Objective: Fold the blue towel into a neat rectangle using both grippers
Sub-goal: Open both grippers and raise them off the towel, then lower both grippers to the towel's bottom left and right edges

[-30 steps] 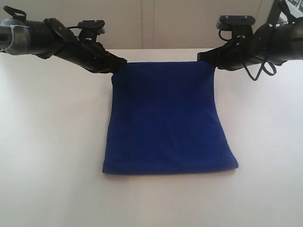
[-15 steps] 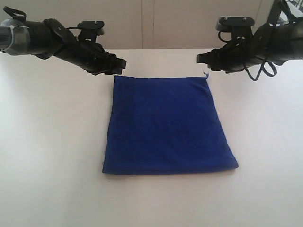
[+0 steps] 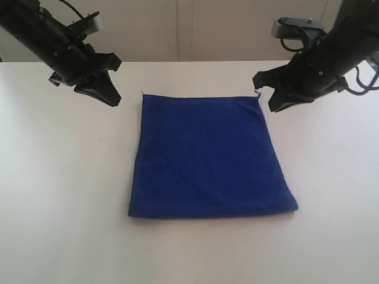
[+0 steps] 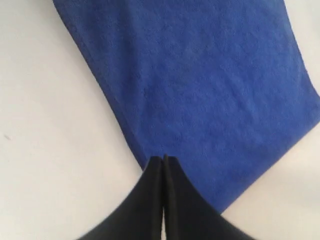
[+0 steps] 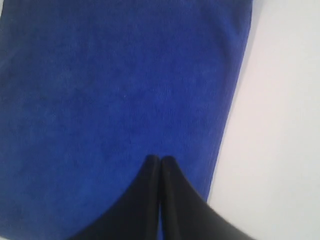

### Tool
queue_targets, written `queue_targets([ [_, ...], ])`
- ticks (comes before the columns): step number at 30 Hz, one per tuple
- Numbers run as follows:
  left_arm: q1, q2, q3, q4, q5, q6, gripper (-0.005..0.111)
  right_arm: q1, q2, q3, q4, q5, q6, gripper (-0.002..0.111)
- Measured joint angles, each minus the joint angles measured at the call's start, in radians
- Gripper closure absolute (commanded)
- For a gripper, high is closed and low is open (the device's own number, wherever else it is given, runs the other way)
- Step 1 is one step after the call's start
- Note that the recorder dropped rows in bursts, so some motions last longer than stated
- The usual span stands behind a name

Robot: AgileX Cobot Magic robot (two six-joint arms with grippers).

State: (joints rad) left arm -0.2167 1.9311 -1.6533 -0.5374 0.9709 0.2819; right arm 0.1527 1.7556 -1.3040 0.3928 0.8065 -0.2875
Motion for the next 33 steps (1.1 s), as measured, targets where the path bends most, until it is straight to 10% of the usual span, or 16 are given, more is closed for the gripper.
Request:
queue_targets([
  [19,-0.266,-0.257,0.514,0.094,-0.317,-0.139,0.107,0.003,-0.247,0.422,-0.006,-0.05,0.026,0.108],
  [33,-0.301,-0.168,0.585,0.088,-0.554,-0.224,0.107,0.067,-0.099,0.469,-0.004,-0.219,0.049,0.108],
])
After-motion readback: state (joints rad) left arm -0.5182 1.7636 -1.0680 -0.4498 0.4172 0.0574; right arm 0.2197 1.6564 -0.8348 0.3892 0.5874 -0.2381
